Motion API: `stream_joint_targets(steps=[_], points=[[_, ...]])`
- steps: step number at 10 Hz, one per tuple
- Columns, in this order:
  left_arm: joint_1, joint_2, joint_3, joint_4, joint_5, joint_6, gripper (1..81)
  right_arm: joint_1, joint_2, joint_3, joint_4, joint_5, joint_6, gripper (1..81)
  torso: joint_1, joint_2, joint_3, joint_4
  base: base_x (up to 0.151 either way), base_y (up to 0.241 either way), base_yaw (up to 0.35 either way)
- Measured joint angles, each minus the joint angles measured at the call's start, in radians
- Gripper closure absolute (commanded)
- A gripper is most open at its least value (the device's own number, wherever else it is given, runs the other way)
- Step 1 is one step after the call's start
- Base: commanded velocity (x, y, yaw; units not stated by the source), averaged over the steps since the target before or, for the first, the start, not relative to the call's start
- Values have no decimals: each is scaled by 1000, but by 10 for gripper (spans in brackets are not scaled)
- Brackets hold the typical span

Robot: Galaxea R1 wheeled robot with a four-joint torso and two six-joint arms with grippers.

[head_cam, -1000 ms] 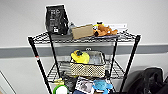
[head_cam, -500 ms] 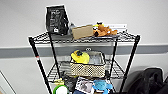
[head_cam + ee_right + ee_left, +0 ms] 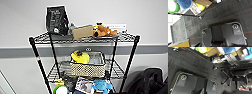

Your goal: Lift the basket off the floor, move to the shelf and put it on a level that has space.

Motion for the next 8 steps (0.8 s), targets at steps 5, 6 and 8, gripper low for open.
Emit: stream_joint_targets(steps=[5, 6, 8], points=[[83, 162, -233, 73, -14, 0, 10, -105, 209, -299, -123, 22, -3, 10, -1, 0, 1, 0, 0, 0, 0], [95, 196, -285, 84, -15, 0, 10, -123, 256, -352, -149, 34, -4, 10, -1, -1, 1, 0, 0, 0, 0], [117, 266, -375, 111, -18, 0, 10, -179, 335, -441, -193, 47, -6, 10, -1, -1, 1, 0, 0, 0, 0]])
